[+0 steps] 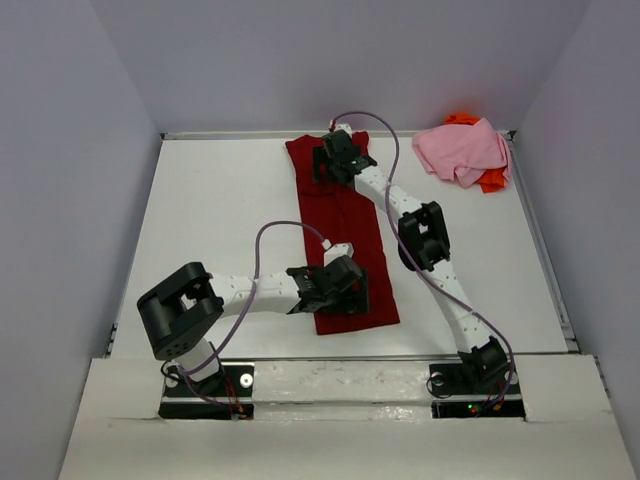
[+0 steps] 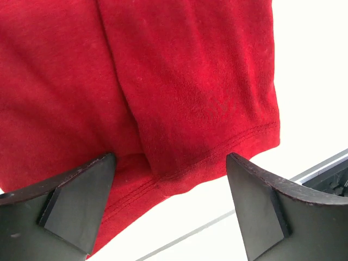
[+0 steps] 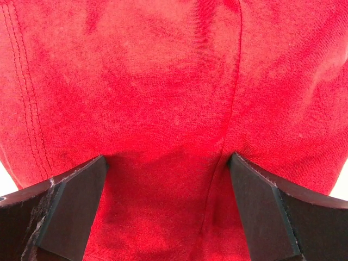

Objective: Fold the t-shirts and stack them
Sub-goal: Fold the tshirt

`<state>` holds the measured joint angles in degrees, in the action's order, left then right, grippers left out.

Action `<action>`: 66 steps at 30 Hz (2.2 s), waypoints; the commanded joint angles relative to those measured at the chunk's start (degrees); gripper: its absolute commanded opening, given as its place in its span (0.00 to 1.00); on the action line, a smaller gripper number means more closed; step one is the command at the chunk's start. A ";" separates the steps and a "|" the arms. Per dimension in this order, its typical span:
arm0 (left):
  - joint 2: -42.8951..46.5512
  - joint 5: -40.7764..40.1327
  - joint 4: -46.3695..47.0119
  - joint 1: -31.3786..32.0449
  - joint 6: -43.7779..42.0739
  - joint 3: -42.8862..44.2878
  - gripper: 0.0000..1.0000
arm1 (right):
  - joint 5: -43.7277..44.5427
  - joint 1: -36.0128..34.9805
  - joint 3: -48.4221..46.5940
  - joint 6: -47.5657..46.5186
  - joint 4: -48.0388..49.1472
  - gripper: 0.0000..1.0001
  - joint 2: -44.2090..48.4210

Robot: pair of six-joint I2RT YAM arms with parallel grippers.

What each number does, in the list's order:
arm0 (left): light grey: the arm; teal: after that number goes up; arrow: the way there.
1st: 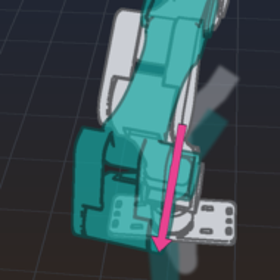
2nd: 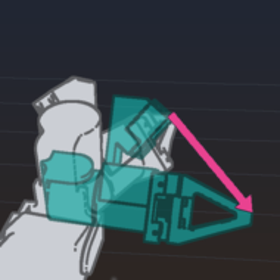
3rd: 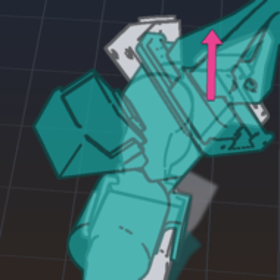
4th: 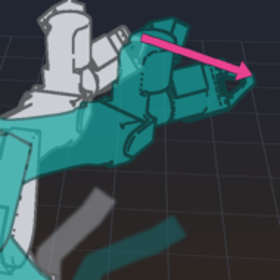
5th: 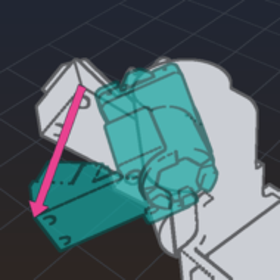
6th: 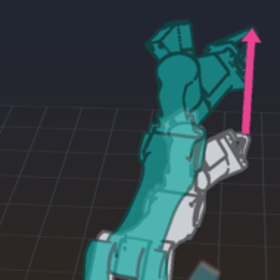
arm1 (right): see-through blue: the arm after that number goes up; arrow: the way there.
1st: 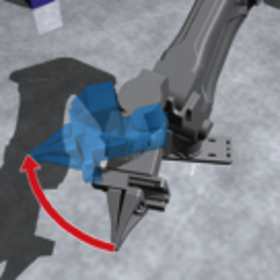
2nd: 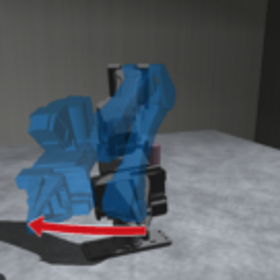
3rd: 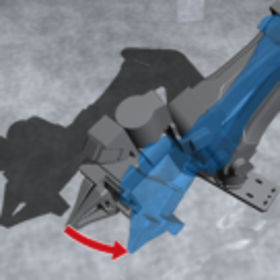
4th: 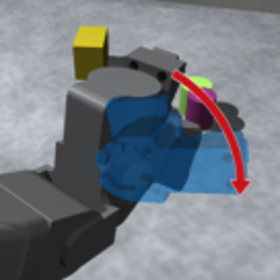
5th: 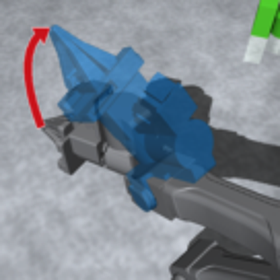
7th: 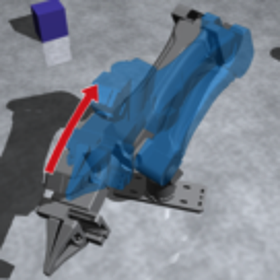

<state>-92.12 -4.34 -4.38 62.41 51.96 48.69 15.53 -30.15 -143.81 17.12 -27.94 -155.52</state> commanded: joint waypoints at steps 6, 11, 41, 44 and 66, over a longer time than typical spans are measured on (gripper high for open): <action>0.53 -1.10 -14.16 1.13 0.86 -3.69 0.98 | 3.46 3.69 9.67 3.17 -0.44 1.00 6.98; -0.87 -1.02 -13.37 1.13 -1.60 -2.72 0.98 | 3.03 4.31 9.86 0.72 -0.27 1.00 8.04; 19.83 -10.04 -29.59 -18.61 -23.47 40.89 0.99 | -2.03 4.31 28.51 -12.90 1.75 1.00 65.31; 24.16 -6.04 -24.11 -30.02 -25.07 34.58 0.99 | 0.20 4.31 38.40 -12.30 0.71 1.00 77.36; 37.15 29.04 -20.66 -55.48 -25.80 -5.34 0.85 | -38.02 4.31 105.04 22.59 -9.41 0.86 107.01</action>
<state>-62.57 21.45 -24.38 4.84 23.20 47.29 -13.87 -25.85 -41.67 33.56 -36.86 -48.25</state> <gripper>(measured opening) 0.860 0.871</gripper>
